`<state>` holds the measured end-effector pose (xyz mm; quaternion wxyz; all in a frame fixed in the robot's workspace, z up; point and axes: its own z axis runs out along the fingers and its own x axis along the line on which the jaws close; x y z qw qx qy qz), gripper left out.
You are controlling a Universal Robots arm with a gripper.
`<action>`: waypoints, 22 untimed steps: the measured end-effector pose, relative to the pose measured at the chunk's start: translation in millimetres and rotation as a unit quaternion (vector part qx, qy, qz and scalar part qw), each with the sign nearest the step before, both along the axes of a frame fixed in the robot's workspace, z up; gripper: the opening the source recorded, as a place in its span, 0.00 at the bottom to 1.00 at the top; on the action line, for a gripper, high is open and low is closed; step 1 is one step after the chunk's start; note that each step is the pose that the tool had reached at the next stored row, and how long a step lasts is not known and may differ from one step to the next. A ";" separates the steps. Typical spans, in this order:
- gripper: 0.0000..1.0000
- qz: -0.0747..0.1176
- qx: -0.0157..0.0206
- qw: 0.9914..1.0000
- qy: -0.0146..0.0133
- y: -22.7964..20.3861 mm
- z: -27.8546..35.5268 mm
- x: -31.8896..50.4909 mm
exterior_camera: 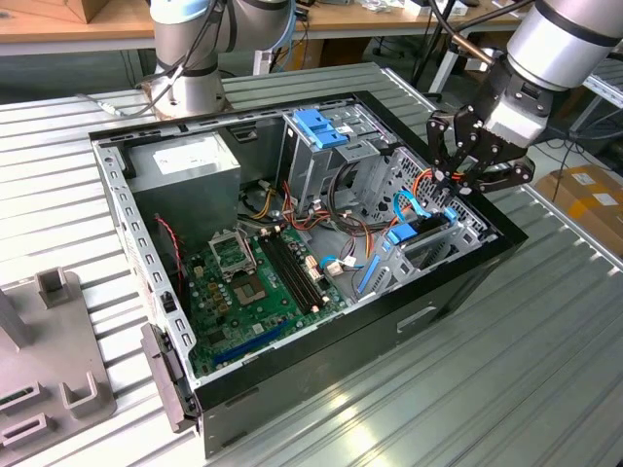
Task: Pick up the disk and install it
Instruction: 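Insert the second disk wire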
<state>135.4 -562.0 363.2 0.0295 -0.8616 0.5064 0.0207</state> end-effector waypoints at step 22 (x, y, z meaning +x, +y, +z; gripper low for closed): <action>0.24 0.001 0.000 1.000 0.000 17.6 8.0 3.9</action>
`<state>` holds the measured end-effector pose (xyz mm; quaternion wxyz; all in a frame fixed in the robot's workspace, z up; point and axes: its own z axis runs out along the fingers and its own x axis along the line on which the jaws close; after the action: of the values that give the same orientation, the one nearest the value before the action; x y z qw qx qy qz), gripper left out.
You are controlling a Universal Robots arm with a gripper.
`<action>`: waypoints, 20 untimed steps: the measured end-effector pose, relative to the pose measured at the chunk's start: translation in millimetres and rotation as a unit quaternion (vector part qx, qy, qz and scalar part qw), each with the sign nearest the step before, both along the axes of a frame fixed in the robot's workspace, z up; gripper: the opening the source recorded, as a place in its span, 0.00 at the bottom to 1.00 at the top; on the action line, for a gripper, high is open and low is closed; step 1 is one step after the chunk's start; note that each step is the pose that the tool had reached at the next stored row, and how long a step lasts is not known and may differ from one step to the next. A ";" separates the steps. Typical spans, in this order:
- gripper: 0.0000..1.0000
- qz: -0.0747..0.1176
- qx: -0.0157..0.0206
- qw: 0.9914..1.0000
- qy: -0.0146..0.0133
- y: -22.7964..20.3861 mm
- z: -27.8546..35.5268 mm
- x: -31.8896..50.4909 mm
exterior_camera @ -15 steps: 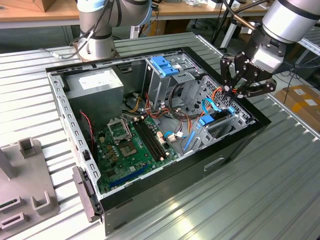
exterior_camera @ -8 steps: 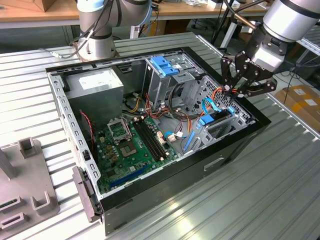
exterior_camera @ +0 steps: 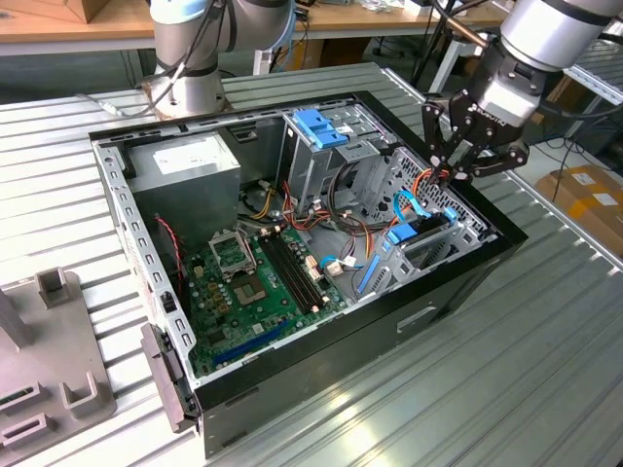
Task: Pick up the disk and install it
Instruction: 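Insert the second disk wire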
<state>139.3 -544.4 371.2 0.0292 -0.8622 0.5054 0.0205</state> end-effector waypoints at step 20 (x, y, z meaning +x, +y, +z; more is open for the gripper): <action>0.24 0.002 0.000 1.000 0.000 12.9 3.1 33.1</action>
<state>172.4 -531.5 374.3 0.0293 -0.8631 0.5038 0.0207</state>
